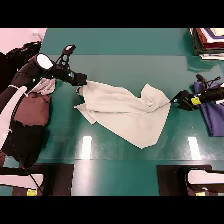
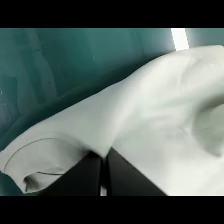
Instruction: Fold the shirts.
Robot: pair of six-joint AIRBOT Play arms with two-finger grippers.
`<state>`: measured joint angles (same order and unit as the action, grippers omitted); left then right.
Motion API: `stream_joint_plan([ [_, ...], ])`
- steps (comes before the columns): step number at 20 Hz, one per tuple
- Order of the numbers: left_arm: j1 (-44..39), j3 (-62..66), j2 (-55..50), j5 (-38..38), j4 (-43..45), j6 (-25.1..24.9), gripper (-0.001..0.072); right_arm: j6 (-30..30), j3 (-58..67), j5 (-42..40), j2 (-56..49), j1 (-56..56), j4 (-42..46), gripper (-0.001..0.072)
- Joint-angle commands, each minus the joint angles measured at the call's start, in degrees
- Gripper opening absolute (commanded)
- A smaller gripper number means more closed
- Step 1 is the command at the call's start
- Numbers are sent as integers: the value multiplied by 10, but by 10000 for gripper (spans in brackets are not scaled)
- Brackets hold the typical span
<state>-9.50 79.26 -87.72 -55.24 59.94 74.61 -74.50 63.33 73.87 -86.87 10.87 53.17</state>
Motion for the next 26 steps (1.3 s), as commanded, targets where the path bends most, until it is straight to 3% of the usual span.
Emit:
stream_joint_plan([
  [1, 0, 1, 0, 1, 1, 0, 28, 19, 13, -26, -49, -7, -37, 593],
  [5, 0, 1, 0, -15, 1, 0, 28, 19, 53, -35, -87, -49, -36, 582],
  [6, 0, 1, 0, -18, 1, 0, 28, 19, 57, -35, -92, -56, -35, 509],
  [8, 0, 1, 1, -24, 1, 1, 27, 26, 58, -38, -88, -62, -37, 83],
  [9, 0, 1, 7, -24, 5, 6, 27, 36, 58, -39, -79, -63, -37, 17],
  [12, 0, 7, 71, 10, 47, 21, 27, 41, 70, -51, -6, -56, -37, 17],
  [16, 0, 93, 219, 33, 108, 19, 27, 41, 181, -50, 127, -50, -37, 17],
  [21, 0, 231, 361, 24, 108, 19, 27, 41, 349, -56, 257, -50, -33, 16],
  [26, 0, 325, 429, -14, 102, 27, 26, 34, 415, -39, 357, -50, 56, 16],
])
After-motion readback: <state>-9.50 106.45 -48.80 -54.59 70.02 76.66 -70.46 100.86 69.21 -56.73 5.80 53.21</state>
